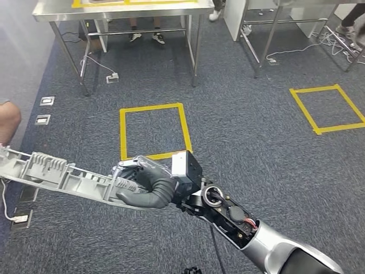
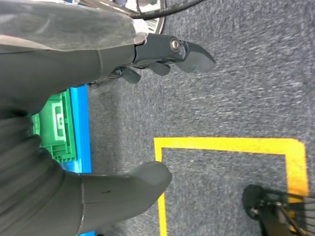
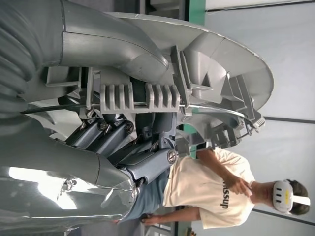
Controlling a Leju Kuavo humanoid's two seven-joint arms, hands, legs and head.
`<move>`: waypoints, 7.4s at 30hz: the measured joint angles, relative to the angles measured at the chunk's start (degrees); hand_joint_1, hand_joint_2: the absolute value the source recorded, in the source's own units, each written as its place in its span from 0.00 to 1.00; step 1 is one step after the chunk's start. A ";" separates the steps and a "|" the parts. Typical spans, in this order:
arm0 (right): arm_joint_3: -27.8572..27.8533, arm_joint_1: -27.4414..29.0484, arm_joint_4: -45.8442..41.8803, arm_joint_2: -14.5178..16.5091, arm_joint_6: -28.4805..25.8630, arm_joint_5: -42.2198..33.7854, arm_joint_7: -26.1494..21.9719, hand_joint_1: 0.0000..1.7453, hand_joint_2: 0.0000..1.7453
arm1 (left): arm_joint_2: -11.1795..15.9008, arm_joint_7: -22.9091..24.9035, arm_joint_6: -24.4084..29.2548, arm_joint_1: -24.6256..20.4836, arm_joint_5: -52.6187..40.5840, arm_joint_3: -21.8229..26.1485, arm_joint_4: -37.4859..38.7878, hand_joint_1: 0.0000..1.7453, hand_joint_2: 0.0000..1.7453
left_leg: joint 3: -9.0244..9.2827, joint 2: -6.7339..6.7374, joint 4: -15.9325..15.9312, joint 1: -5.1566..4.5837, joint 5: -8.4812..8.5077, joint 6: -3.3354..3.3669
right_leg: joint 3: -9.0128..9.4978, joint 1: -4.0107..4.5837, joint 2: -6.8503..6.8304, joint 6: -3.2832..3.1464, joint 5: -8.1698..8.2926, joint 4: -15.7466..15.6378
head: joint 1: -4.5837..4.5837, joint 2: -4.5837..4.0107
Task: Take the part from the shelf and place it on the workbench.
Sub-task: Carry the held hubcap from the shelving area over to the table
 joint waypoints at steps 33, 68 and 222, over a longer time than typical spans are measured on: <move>-0.02 -0.11 0.36 -0.26 0.20 0.05 0.20 1.00 1.00 | -0.13 -0.32 -0.01 0.22 -0.04 0.24 0.01 0.00 1.00 | 1.29 -0.16 -0.34 -0.13 0.13 0.27 | 4.65 0.51 0.27 -1.53 1.94 -9.80 | 0.15 0.00; 0.64 -1.03 1.19 -0.14 1.07 -0.36 -0.80 1.00 1.00 | 0.02 -0.74 0.79 -0.12 0.08 0.40 0.07 0.00 1.00 | 3.79 -0.05 0.04 0.40 -2.51 -1.51 | 4.52 0.69 0.12 -2.27 10.85 -16.18 | 1.25 0.00; 1.93 -0.86 2.01 0.22 -2.00 -0.07 0.91 1.00 1.00 | 0.03 0.26 1.77 -0.39 -0.04 2.74 0.40 0.00 1.00 | -3.98 -1.49 1.08 0.47 3.46 -0.98 | 8.67 0.15 5.77 -1.93 6.79 -16.15 | -1.51 0.00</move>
